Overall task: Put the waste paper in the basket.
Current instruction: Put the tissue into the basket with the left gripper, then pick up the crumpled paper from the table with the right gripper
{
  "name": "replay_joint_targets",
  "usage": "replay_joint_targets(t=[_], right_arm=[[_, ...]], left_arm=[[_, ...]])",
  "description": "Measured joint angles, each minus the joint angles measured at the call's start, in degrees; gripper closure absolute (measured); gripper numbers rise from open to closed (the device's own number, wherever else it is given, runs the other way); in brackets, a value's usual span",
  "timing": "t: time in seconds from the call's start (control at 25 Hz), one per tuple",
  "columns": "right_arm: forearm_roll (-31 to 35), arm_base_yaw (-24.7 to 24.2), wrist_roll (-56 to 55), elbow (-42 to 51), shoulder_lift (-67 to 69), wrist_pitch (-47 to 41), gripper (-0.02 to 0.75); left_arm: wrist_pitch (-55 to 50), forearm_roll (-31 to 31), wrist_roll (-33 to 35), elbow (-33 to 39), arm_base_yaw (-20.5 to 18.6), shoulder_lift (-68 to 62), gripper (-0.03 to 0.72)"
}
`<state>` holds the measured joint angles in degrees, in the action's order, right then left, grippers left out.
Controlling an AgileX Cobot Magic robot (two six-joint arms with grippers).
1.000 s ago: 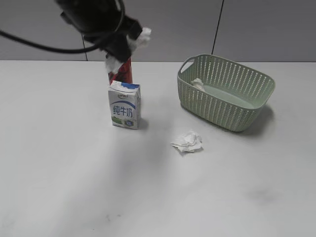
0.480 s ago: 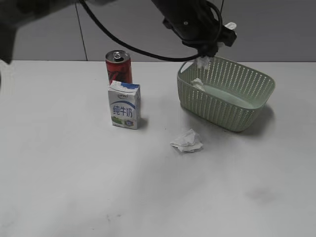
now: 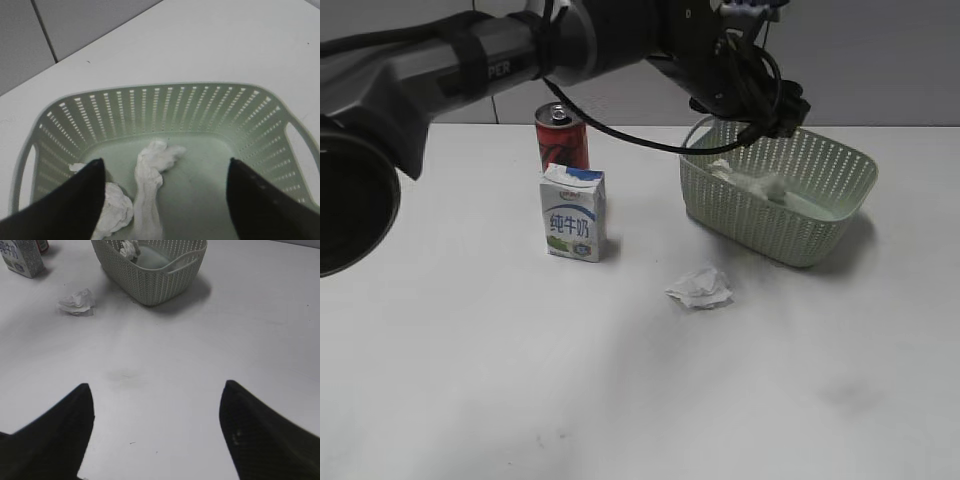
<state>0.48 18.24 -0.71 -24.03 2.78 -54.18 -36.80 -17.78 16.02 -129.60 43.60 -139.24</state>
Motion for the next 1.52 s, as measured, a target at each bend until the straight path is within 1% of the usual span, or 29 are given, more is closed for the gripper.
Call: replay_joint_targets(t=[0.08, 0.16, 0.24, 0.36, 0.52, 0.68, 0.84, 0.92, 1.08, 1.2, 1.36, 1.52], right_arm=[[-0.1, 0.0, -0.2, 0.0, 0.0, 0.0, 0.147], [-0.5, 0.0, -0.6, 0.0, 0.0, 0.0, 0.147], [-0.5, 0.0, -0.8, 0.0, 0.0, 0.0, 0.147], [-0.5, 0.0, -1.0, 0.0, 0.0, 0.0, 0.147], [-0.5, 0.0, -1.1, 0.0, 0.0, 0.0, 0.147], [-0.5, 0.0, -1.2, 0.0, 0.5, 0.0, 0.147], [-0.5, 0.0, -1.1, 0.0, 0.9, 0.1, 0.147], [-0.5, 0.0, -0.4, -0.1, 1.9, 0.1, 0.147], [-0.5, 0.0, 1.9, -1.0, 7.2, 1.5, 0.147], [-0.5, 0.0, 2.7, -2.1, 14.9, 1.8, 0.147], [-0.5, 0.0, 5.8, -5.8, 28.8, 2.0, 0.147], [1.4, 0.0, 13.6, -12.1, 44.4, 3.5, 0.148]], left_arm=[[-0.2, 0.0, 0.0, 0.0, 0.0, -0.2, 0.071], [-1.5, -0.1, 0.0, 0.0, 0.0, 0.0, 0.024], [-5.1, -0.1, 0.0, -0.2, 0.0, 1.0, 0.022], [-13.2, 0.6, 0.0, -0.5, -0.1, 4.0, 0.04], [-24.3, 4.2, -1.1, -0.7, -1.1, 9.0, 0.055], [-31.5, 5.6, -4.1, -0.9, -4.8, 12.0, 0.07], [-32.9, 6.7, -8.2, 0.4, -9.2, 14.8, 0.09], [-32.9, 7.0, -9.3, 2.0, -10.7, 17.2, 0.094], [-32.9, 9.7, -9.6, 9.4, -13.8, 23.4, 0.097], [-32.9, 13.0, -9.7, 17.7, -16.8, 28.5, 0.097], [-32.8, 14.1, -9.7, 29.9, -23.0, 34.7, 0.097], [-30.6, 14.4, -9.7, 41.2, -30.5, 42.2, 0.097]])
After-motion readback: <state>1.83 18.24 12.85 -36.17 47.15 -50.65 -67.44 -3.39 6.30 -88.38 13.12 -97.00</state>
